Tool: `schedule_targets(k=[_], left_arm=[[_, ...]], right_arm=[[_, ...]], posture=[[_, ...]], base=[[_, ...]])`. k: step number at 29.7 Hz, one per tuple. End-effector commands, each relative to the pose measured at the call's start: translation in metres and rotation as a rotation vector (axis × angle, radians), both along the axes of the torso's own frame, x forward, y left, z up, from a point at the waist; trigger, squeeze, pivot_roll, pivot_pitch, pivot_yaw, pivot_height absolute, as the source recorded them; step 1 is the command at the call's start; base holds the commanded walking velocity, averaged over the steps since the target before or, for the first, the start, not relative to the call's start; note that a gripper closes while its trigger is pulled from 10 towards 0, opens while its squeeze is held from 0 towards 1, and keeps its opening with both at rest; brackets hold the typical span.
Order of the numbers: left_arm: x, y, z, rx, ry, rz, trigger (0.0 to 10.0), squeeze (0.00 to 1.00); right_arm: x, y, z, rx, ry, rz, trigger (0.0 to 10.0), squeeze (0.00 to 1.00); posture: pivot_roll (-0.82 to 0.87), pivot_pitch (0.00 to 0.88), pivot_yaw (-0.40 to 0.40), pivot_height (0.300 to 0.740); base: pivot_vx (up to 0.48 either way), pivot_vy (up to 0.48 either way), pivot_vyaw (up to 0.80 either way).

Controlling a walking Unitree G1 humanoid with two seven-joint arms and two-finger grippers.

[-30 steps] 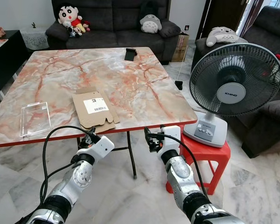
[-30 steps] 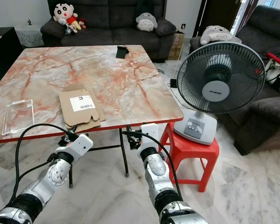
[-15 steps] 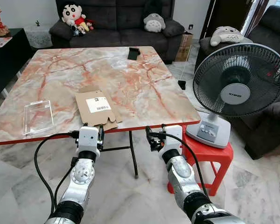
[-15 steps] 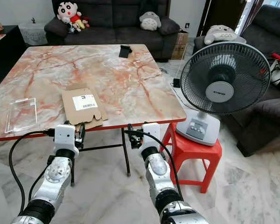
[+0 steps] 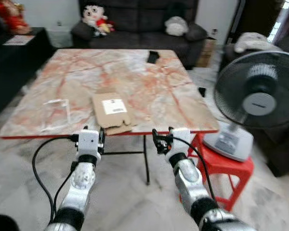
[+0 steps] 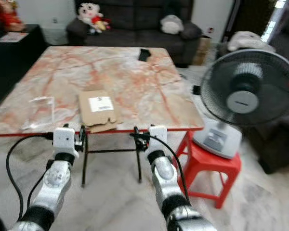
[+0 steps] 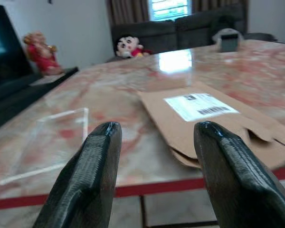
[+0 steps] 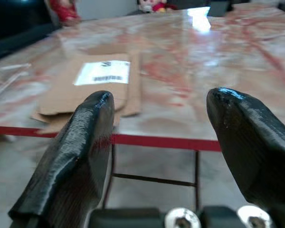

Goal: Picking trash to rubbish bin

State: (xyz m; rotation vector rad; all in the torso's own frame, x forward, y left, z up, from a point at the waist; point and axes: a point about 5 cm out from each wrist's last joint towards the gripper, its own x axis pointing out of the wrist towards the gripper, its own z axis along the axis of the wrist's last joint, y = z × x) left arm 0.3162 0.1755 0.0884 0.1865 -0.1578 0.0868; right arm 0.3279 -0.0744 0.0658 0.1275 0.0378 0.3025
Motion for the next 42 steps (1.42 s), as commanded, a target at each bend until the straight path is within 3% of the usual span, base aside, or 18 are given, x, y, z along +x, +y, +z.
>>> schedule_targets(k=[1, 12, 42], left_arm=[[0.003, -0.004, 0.005, -0.012, -0.016, -0.013, 10.0, 0.00], [0.005, -0.003, 0.009, -0.006, -0.026, -0.012, 10.0, 0.00], [0.007, -0.002, 0.016, -0.007, -0.054, -0.008, 10.0, 0.00]], right_arm=[[0.005, -0.006, 0.007, -0.002, -0.025, -0.015, 10.0, 0.00], [0.005, -0.004, 0.006, -0.018, -0.023, -0.008, 10.0, 0.00], [0.004, -0.004, 0.006, -0.020, -0.028, -0.001, 10.0, 0.00]], posture=[[-0.01, 0.000, -0.048, 0.740], [-0.01, 0.000, -0.047, 0.740], [0.00, 0.000, -0.051, 0.740]], base=[[0.277, 0.000, 0.00], [0.276, 0.000, 0.00], [0.276, 0.000, 0.49]])
